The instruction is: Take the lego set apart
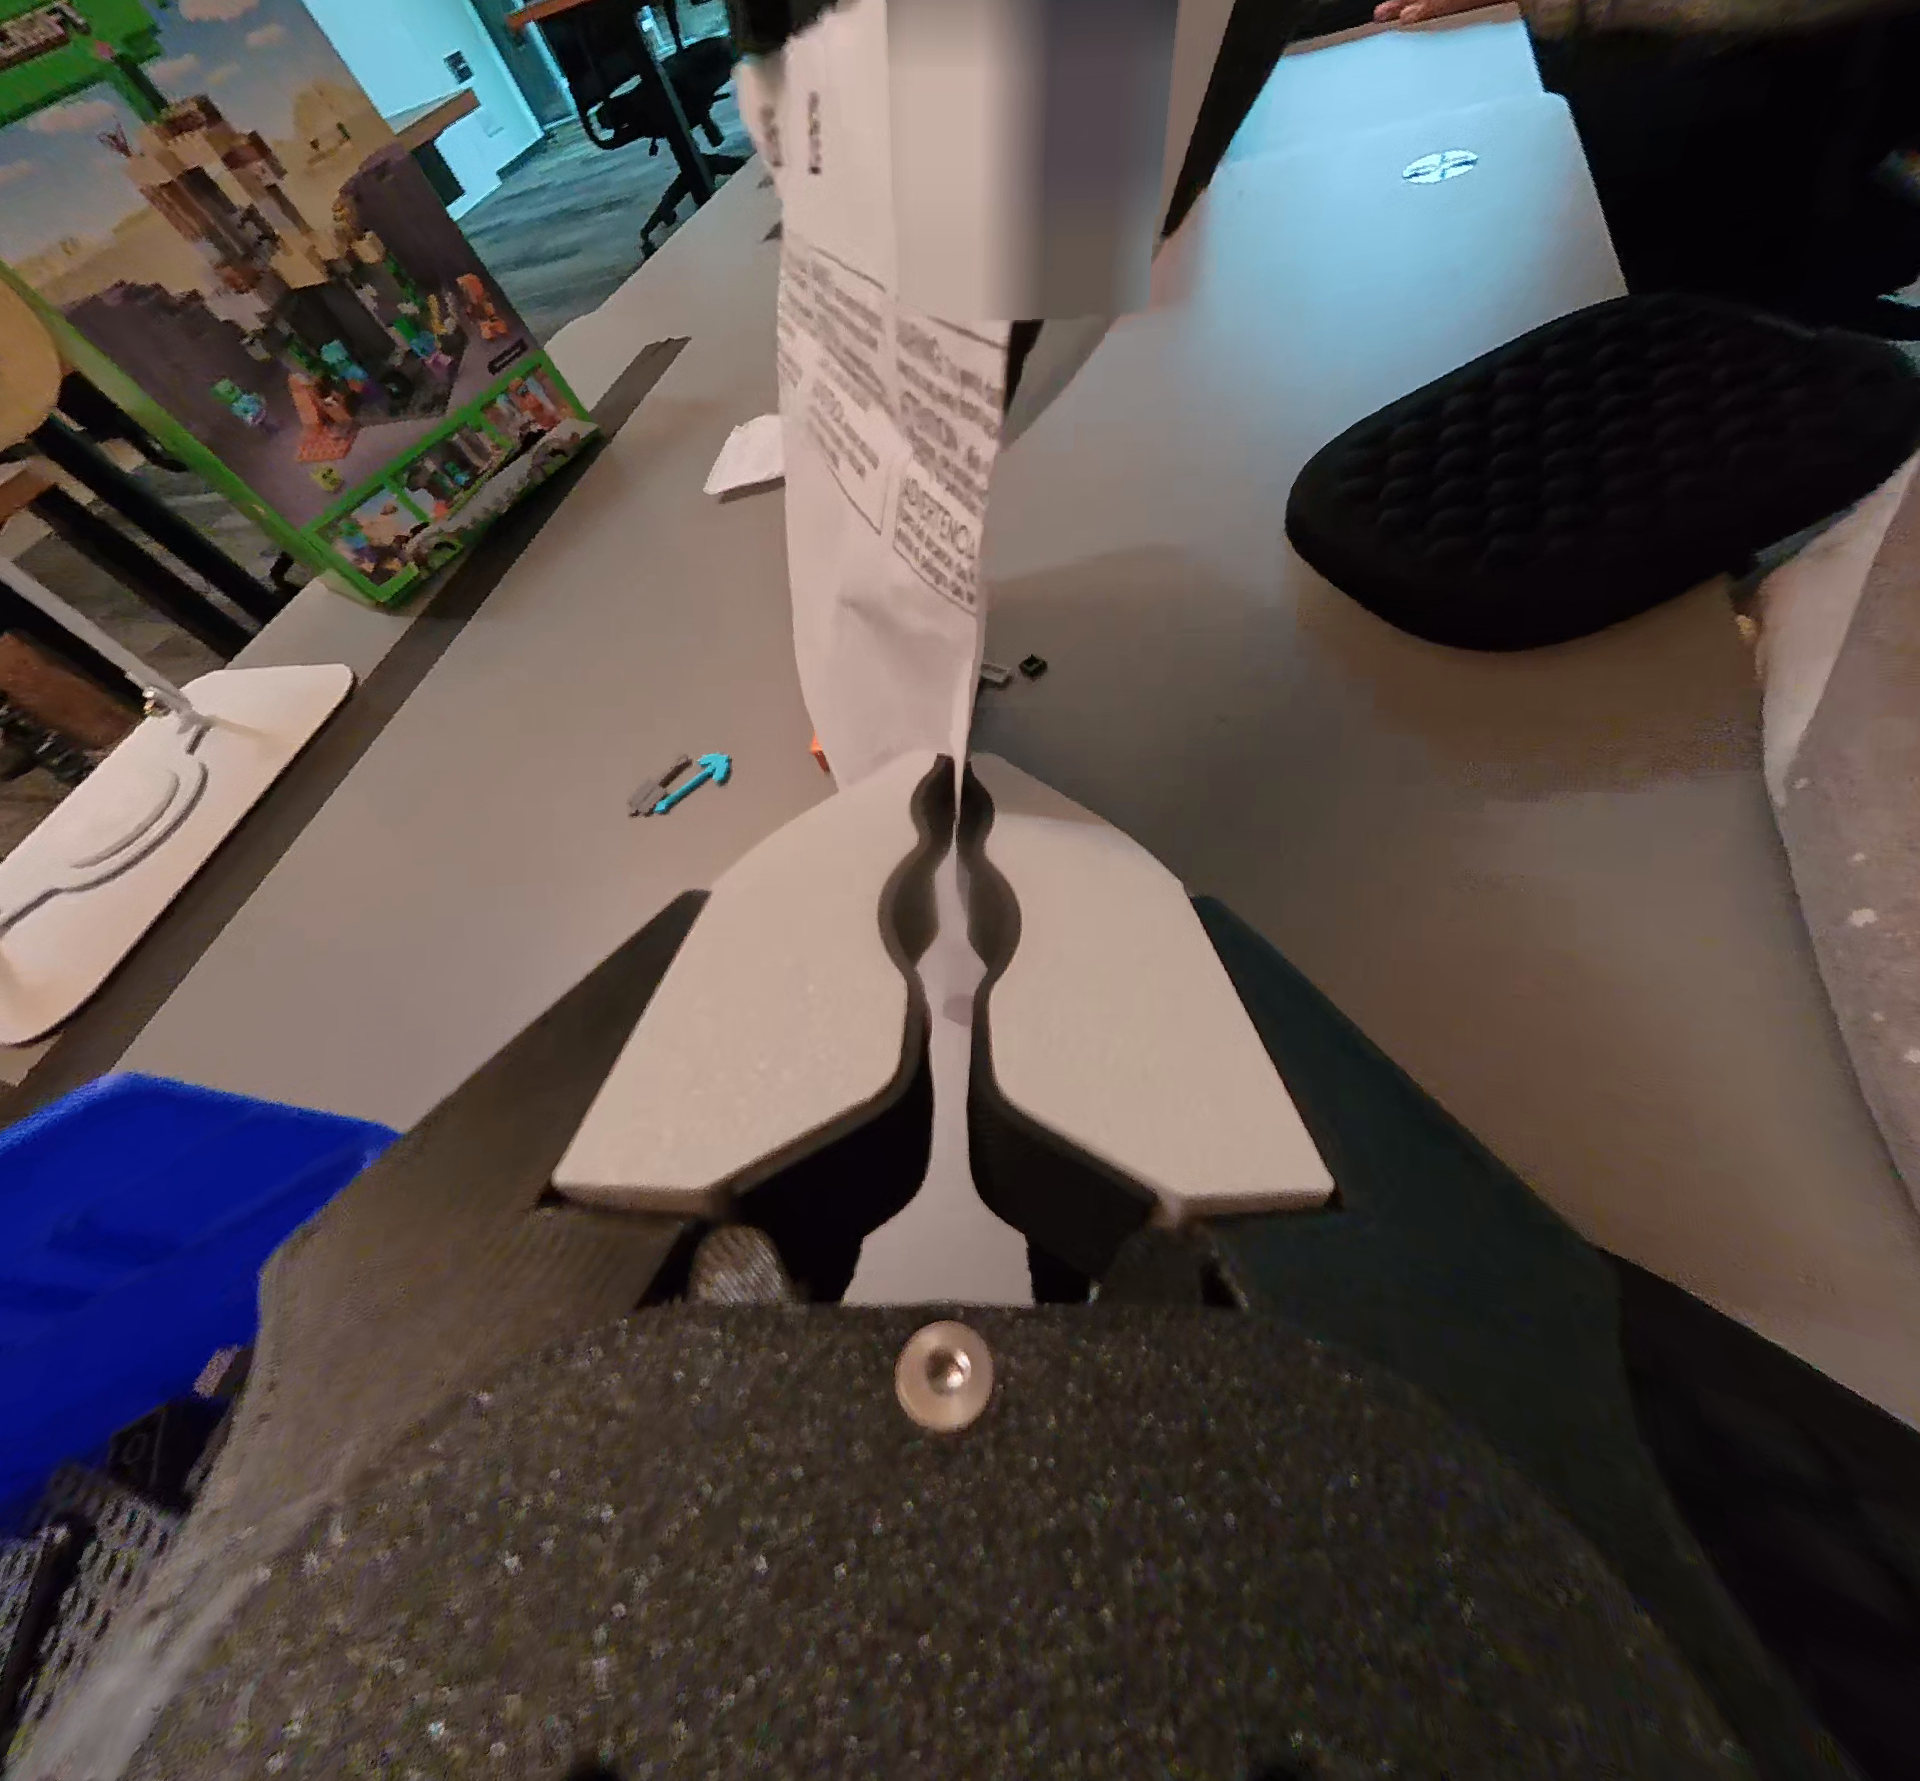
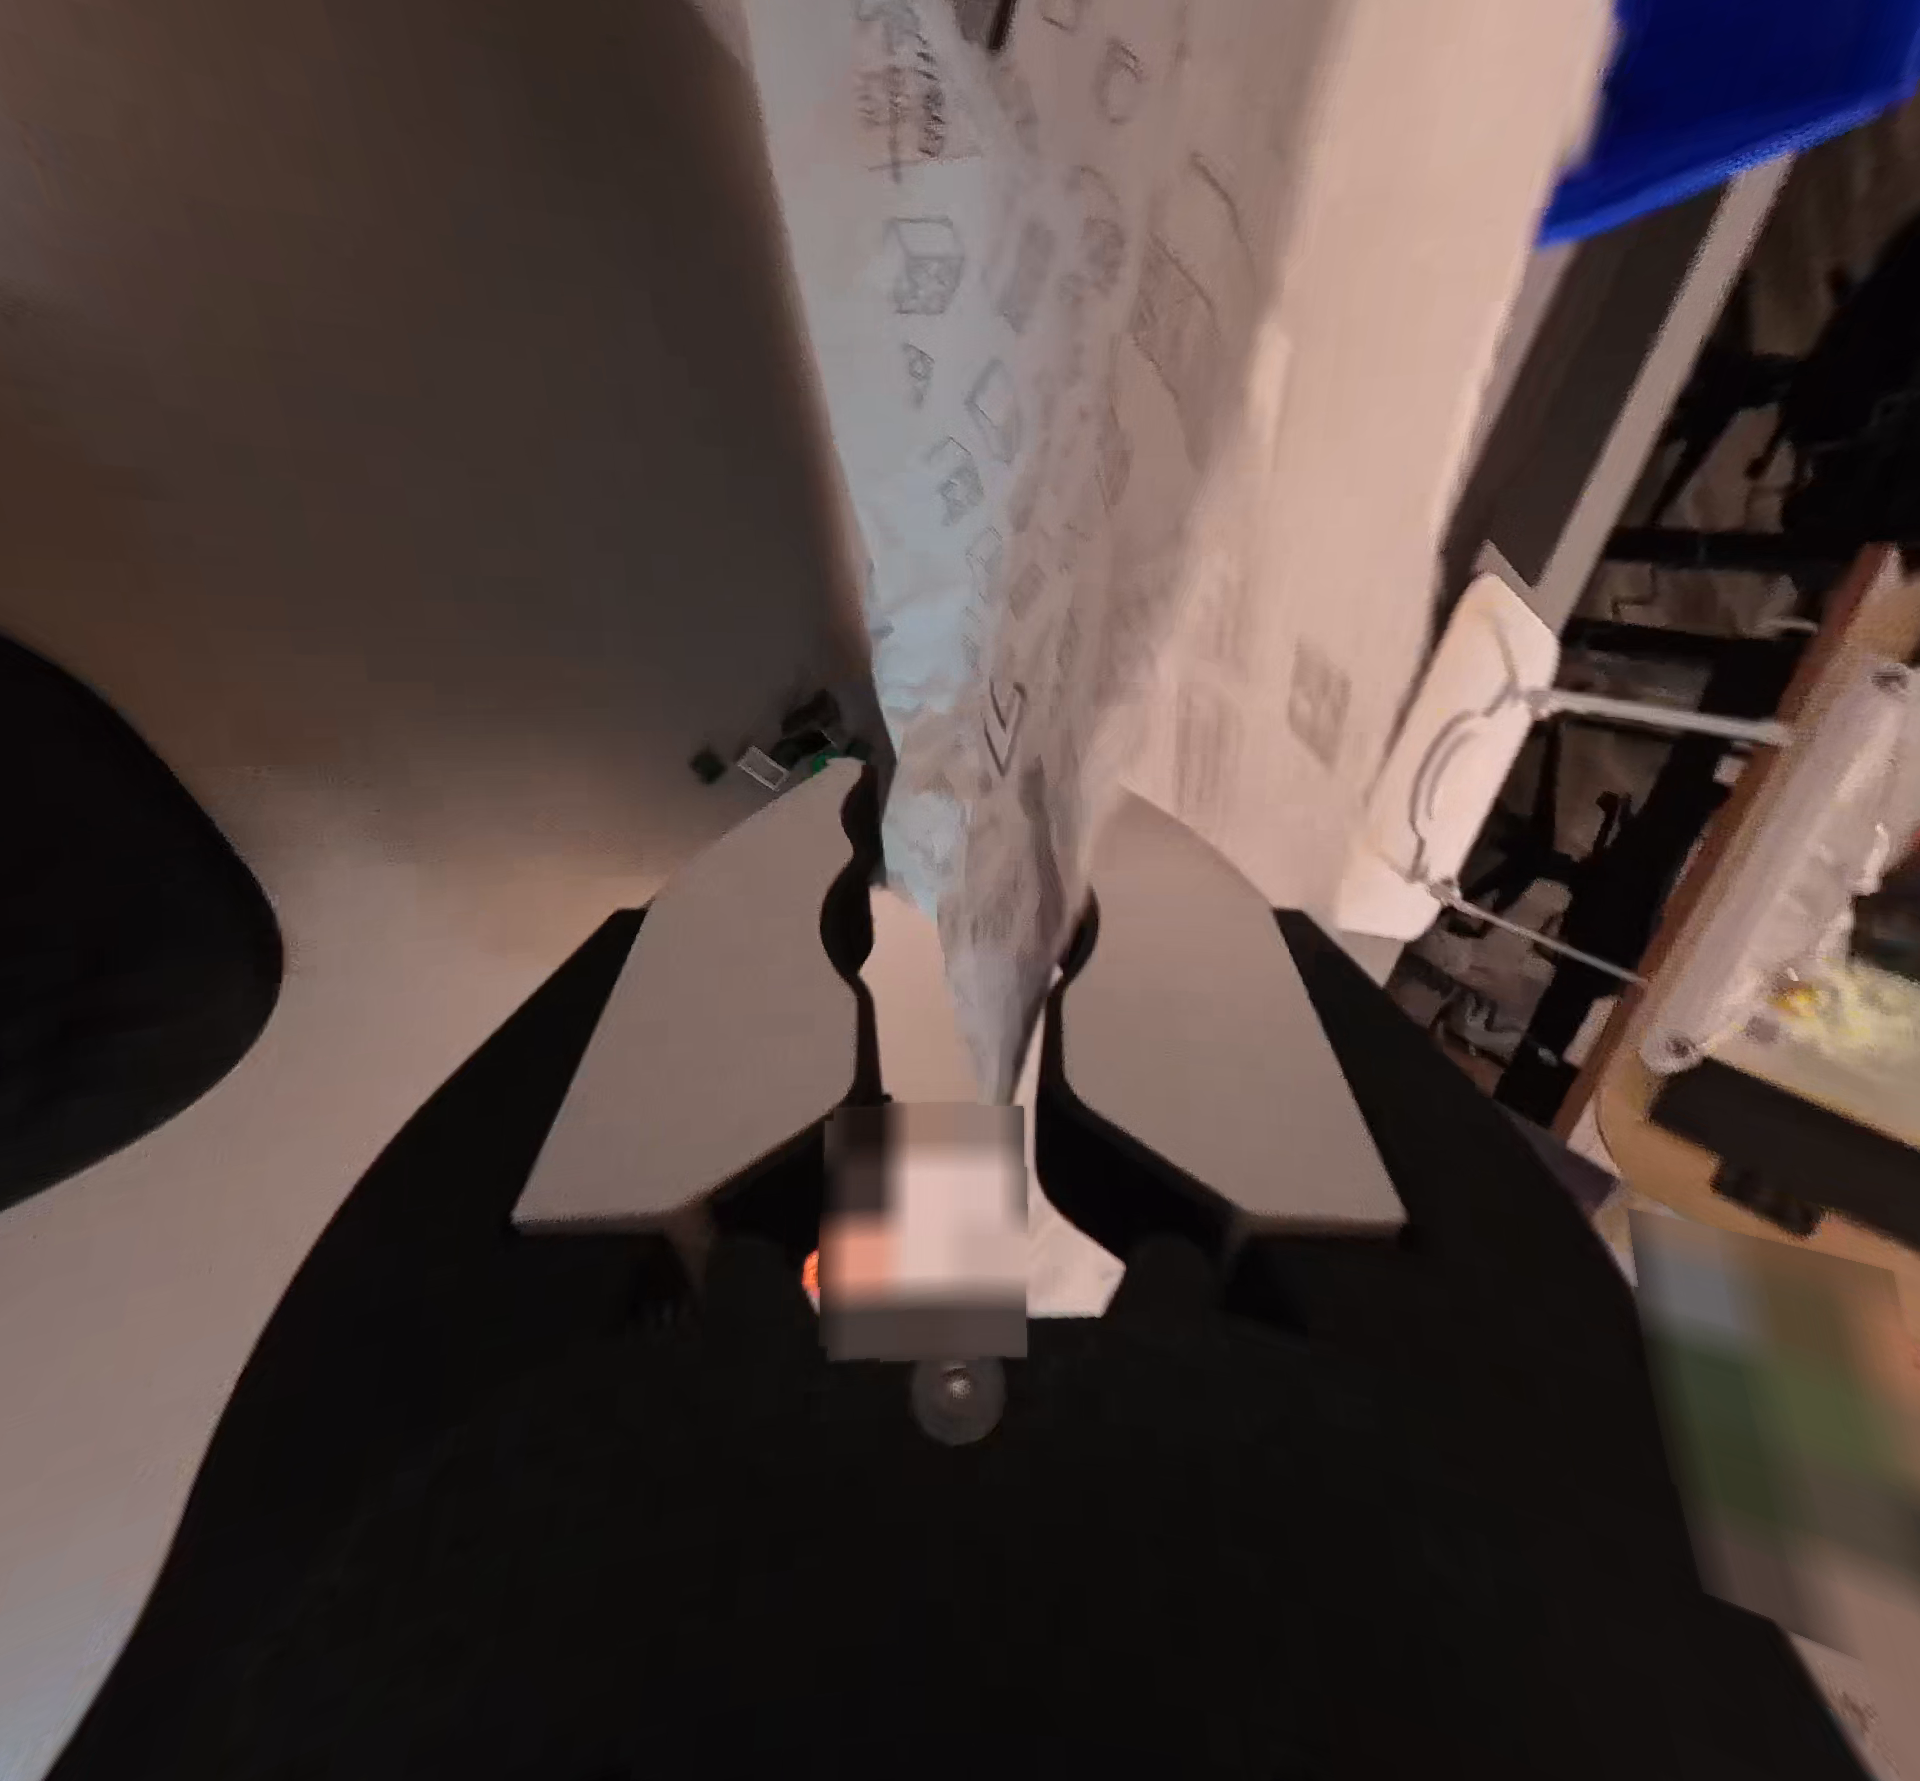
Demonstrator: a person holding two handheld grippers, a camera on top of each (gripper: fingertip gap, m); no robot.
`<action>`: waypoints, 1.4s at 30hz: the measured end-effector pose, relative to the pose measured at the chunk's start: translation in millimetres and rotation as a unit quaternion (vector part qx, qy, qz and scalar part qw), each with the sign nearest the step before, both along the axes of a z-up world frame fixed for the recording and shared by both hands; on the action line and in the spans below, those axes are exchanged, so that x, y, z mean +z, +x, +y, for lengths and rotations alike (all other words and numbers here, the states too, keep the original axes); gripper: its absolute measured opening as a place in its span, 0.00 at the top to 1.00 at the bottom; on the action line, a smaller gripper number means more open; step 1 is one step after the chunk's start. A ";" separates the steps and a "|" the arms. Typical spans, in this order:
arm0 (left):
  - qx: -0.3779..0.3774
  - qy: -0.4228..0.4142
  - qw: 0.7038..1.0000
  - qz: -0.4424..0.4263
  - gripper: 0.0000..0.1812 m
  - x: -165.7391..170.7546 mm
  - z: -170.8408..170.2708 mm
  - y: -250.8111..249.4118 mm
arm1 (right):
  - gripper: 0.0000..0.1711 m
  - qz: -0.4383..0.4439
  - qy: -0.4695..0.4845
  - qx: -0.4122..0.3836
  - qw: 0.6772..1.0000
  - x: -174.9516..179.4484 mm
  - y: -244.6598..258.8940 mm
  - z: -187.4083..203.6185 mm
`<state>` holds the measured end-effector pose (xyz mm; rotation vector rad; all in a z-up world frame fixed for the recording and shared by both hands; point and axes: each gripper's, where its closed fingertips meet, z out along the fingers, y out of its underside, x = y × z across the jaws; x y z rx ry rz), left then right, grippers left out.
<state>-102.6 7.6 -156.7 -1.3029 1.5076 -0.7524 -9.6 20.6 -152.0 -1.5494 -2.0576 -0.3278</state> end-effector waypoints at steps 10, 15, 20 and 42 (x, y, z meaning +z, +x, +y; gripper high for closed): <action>0.069 -0.023 0.996 -0.051 0.99 12.0 33.1 -10.4 | 1.00 -0.030 -0.011 -0.074 0.997 -22.5 6.8 33.1; 0.118 -0.035 0.992 -0.016 0.76 4.1 38.7 -21.1 | 1.00 0.016 -0.023 -0.108 0.994 -1.9 13.1 43.3; 0.150 0.009 0.988 0.033 0.93 -11.5 48.9 -15.3 | 1.00 0.044 -0.024 -0.080 0.995 19.4 -1.9 32.4; 0.137 -0.005 0.989 -0.062 1.00 12.4 62.6 2.2 | 1.00 0.128 -0.206 0.068 0.968 26.3 4.4 -60.9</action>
